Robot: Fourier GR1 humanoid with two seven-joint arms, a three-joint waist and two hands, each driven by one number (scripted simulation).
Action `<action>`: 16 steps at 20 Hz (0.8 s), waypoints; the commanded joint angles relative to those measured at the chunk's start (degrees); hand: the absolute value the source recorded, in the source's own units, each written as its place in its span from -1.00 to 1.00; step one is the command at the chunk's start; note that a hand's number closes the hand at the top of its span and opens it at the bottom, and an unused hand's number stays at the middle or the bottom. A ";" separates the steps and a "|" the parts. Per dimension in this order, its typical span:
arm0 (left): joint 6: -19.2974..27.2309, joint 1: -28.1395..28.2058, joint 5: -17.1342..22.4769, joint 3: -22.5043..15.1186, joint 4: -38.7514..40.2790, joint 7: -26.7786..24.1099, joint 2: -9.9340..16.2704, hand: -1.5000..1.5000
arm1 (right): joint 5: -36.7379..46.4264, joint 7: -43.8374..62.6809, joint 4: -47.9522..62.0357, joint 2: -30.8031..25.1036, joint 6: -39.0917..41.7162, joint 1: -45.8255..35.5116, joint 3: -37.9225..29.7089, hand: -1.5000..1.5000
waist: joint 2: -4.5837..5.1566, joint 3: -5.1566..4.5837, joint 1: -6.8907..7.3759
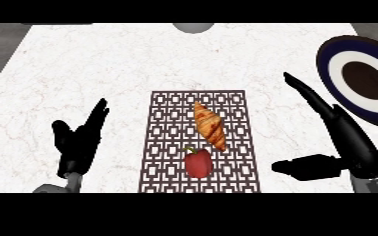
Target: Pick the bell pepper from the placemat and place it in the plate
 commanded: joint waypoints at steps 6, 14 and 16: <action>-4.91 1.53 1.26 0.65 0.52 0.67 0.22 0.00 | 13.16 23.55 -7.26 2.07 4.03 -5.43 11.62 -1.00 | 0.50 -0.37 0.54; -2.53 0.67 -1.27 0.08 -0.43 3.89 -3.26 0.00 | 24.37 34.76 -6.33 11.71 5.73 -8.99 19.66 -1.00 | 0.49 -0.32 0.49; -3.91 3.38 -1.58 0.18 0.89 0.12 -3.66 0.00 | 26.12 34.64 -5.39 12.65 5.53 -5.72 22.75 -1.00 | 0.50 -0.33 0.44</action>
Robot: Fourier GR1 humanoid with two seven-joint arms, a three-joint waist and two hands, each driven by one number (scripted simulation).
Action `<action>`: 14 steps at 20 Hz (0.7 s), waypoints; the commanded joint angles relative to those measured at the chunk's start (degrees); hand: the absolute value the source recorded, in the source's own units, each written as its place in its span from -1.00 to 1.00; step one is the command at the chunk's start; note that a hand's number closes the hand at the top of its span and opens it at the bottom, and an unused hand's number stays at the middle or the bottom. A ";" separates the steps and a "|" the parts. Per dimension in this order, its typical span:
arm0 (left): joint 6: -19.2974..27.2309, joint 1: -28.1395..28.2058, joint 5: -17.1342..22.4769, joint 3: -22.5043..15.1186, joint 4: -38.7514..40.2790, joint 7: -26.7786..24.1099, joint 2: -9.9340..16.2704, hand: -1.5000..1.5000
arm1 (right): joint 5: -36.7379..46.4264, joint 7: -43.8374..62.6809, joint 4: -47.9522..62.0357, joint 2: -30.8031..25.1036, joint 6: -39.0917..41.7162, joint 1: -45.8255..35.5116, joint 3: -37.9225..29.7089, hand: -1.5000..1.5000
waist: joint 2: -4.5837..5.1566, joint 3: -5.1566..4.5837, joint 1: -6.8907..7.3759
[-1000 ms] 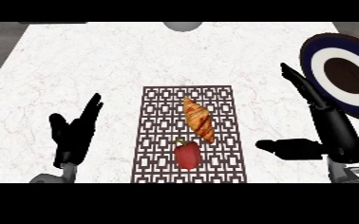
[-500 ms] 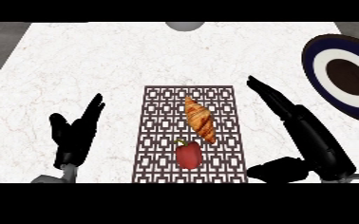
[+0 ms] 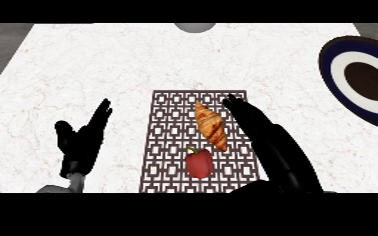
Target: Pick the bell pepper from the placemat and place it in the plate
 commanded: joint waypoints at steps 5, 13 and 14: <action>-2.09 0.72 -0.66 0.27 2.26 0.89 -2.41 0.00 | 6.14 4.93 2.51 8.53 1.14 2.10 7.25 -1.00 | 0.31 -0.41 -0.27; -4.01 5.68 -2.52 -0.08 -1.22 0.17 -2.84 0.00 | 9.42 2.91 10.28 12.10 2.45 0.13 5.50 -1.00 | 0.35 -0.41 0.10; -3.50 0.44 -1.87 2.48 4.01 0.38 -4.02 0.00 | 11.10 2.53 5.03 8.40 2.06 4.99 6.67 -1.00 | 0.34 -0.41 -0.52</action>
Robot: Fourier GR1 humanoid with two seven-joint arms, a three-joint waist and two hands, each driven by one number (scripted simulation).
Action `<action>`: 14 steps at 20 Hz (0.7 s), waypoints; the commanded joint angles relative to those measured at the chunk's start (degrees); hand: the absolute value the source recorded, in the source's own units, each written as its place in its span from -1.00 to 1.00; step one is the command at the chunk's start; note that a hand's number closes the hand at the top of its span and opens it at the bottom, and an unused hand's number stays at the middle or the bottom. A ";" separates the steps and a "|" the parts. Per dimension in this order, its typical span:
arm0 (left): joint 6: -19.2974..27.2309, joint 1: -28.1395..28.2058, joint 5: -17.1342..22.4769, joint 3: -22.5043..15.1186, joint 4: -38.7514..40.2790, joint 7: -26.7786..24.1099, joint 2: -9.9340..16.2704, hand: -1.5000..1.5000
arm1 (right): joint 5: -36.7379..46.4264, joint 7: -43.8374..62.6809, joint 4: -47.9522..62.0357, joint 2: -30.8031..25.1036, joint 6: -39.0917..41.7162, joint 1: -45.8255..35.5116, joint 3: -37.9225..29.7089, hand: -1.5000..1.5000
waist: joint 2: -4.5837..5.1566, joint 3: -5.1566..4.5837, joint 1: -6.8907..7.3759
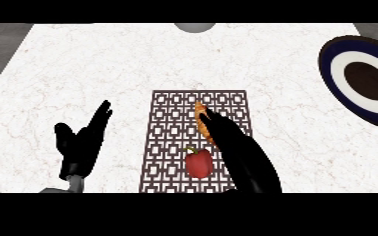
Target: Pick the bell pepper from the placemat and place it in the plate
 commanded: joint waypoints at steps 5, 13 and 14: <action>-1.20 0.29 -1.39 -0.15 4.04 -0.62 -3.59 0.00 | 7.43 1.11 3.91 2.47 0.44 0.40 0.96 -1.00 | 0.30 -0.43 -0.18; -3.46 -0.01 -1.57 1.53 3.34 1.74 -3.23 0.00 | 9.16 -2.55 12.79 6.89 -0.21 -1.26 -0.43 -1.00 | 0.33 -0.42 -0.03; -1.94 1.90 -2.11 0.60 -0.09 2.19 -4.22 0.00 | 8.61 -5.69 16.74 6.57 -1.80 -1.47 -1.97 -1.00 | 0.33 -0.41 0.15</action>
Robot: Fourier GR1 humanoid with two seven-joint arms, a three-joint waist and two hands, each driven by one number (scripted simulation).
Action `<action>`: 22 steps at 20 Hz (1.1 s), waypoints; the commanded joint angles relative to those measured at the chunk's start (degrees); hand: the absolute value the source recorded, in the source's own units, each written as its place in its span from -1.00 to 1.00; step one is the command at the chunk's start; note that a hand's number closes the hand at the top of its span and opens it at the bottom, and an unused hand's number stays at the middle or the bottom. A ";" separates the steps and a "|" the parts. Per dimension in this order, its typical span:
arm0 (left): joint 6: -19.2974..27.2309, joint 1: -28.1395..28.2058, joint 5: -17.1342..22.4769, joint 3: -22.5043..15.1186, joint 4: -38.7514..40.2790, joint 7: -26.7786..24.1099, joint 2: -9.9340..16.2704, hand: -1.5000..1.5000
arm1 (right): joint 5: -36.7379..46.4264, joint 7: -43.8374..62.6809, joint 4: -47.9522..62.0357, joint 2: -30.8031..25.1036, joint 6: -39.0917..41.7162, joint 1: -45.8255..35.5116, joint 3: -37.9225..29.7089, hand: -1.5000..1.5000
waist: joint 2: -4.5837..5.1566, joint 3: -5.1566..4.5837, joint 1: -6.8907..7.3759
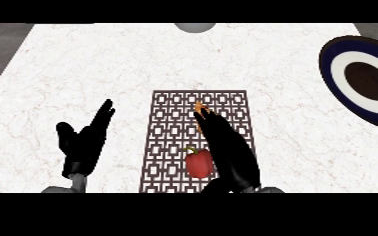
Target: Pick the bell pepper from the placemat and place it in the plate
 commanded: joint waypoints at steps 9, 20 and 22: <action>0.73 1.79 -2.63 -0.38 0.47 2.24 -3.21 0.00 | 6.49 -5.67 9.16 2.24 1.75 -2.83 2.18 1.00 | 0.36 -0.52 -0.05; -3.02 0.18 -0.90 3.44 0.73 3.89 -1.42 0.00 | 6.57 -21.30 -6.55 -11.20 -4.68 8.45 0.80 1.00 | 0.14 -0.48 -1.58; 0.10 1.06 -2.02 3.72 0.66 4.18 -2.42 0.00 | 3.05 -27.37 -13.93 -18.17 -3.74 13.49 1.34 1.00 | -0.38 -0.37 -4.41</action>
